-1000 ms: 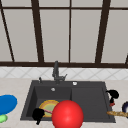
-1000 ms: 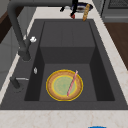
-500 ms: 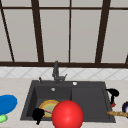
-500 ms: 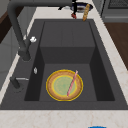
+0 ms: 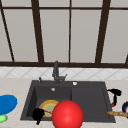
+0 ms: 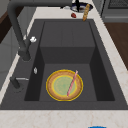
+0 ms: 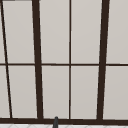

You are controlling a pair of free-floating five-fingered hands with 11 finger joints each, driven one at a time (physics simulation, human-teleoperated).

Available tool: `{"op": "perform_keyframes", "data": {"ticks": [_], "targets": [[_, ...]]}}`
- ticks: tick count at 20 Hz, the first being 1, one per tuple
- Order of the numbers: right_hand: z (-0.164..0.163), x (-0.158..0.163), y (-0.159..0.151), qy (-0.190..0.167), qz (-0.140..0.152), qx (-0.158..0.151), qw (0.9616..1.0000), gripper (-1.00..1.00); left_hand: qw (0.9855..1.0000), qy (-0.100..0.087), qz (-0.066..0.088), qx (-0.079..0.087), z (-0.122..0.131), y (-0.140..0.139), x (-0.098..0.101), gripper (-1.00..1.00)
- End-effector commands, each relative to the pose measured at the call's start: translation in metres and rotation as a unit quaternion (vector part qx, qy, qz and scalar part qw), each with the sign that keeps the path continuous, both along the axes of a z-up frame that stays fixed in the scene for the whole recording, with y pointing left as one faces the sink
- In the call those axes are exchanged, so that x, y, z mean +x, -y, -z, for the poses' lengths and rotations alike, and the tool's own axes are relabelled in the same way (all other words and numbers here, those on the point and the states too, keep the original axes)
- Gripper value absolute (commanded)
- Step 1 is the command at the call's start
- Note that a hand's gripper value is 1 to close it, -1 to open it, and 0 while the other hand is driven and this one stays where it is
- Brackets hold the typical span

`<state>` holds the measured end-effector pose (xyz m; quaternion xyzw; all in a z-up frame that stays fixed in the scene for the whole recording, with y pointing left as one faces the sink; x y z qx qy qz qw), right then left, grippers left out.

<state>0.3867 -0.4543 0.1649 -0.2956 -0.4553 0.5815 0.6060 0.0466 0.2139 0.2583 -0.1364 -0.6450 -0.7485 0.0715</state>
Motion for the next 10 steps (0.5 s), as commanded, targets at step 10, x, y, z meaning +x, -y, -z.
{"op": "perform_keyframes", "data": {"ticks": [10], "targets": [[0.037, -0.004, -0.011, -0.031, -0.001, -0.045, 0.9985, -1.00, 1.0000, 0.000, 0.000, 0.000, 0.000, 0.000, 0.000, 0.00]]}}
